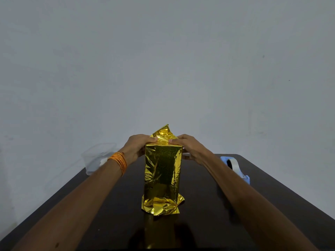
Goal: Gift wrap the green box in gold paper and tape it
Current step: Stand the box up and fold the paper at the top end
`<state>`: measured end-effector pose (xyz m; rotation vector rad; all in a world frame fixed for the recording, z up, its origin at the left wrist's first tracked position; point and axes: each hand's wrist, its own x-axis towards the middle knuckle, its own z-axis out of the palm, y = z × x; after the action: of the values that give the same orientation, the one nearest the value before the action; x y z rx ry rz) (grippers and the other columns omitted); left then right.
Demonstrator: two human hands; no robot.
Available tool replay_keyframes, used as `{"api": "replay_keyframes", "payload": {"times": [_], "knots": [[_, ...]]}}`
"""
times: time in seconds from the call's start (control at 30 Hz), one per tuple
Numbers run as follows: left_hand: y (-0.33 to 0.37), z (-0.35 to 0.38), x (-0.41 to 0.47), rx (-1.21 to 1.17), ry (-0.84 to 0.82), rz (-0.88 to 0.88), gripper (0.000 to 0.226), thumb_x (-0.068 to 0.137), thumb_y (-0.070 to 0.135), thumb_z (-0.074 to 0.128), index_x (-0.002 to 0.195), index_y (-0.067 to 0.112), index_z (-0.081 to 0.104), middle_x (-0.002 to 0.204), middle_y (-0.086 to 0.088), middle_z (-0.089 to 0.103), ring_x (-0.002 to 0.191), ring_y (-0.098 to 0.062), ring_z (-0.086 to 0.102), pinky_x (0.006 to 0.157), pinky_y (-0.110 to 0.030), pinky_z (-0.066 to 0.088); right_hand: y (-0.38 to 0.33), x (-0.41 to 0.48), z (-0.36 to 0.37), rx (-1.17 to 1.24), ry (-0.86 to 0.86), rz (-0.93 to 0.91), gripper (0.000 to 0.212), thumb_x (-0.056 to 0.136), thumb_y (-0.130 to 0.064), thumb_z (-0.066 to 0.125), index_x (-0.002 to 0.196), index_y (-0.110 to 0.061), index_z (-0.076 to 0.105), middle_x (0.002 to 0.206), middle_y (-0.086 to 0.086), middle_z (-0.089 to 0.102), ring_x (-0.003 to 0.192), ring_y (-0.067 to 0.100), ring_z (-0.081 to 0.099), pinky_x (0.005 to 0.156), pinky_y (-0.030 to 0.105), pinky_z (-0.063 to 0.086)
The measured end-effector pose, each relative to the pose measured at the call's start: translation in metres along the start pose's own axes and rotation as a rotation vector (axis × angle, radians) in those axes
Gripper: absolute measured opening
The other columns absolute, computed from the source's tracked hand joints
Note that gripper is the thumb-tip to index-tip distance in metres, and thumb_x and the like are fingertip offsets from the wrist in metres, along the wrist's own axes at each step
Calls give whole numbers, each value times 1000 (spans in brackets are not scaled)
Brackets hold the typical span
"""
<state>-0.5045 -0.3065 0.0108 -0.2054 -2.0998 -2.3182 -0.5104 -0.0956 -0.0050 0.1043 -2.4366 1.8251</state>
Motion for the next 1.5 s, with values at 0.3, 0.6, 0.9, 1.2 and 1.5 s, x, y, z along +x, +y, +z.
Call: {"api": "replay_keyframes", "payload": {"times": [0.3, 0.6, 0.9, 1.2, 1.5], "knots": [[-19, -3, 12, 18, 230, 70, 23, 92, 34, 65, 92, 12, 72, 101, -10, 72, 89, -24, 66, 86, -40, 54, -1, -3, -1, 12, 9, 7, 55, 68, -55, 81, 109, -23, 64, 122, 8, 62, 114, 24, 60, 91, 40, 55], [-26, -6, 3, -38, -73, 48, 20, 90, 29, 67, 96, 10, 69, 74, -4, 67, 59, -12, 65, 50, -21, 49, -4, -6, 2, 9, 30, 18, 45, 77, -50, 79, 109, -22, 63, 122, 7, 60, 115, 24, 57, 91, 39, 54], [-34, 4, -8, -112, 92, 104, 23, 90, 32, 63, 93, 12, 73, 86, -11, 71, 88, -32, 66, 89, -46, 50, -18, -31, 9, -13, 389, -217, 37, 94, -46, 63, 116, -16, 59, 114, -1, 61, 96, 11, 60, 79, 32, 50], [-34, 18, -23, 22, 292, 228, 32, 95, 40, 52, 94, 13, 69, 97, -5, 69, 96, -23, 62, 82, -39, 48, -29, -86, 54, -284, 375, -517, 14, 87, -28, 68, 100, -22, 64, 90, -4, 61, 77, 11, 61, 69, 34, 54], [-18, 4, -51, 71, 277, 283, 41, 99, 42, 46, 84, 12, 69, 80, -7, 73, 77, -23, 71, 64, -31, 56, -21, -69, 62, -537, 302, -377, 70, 68, -60, 78, 120, -21, 51, 119, -1, 42, 112, 21, 49, 90, 40, 52]]}}
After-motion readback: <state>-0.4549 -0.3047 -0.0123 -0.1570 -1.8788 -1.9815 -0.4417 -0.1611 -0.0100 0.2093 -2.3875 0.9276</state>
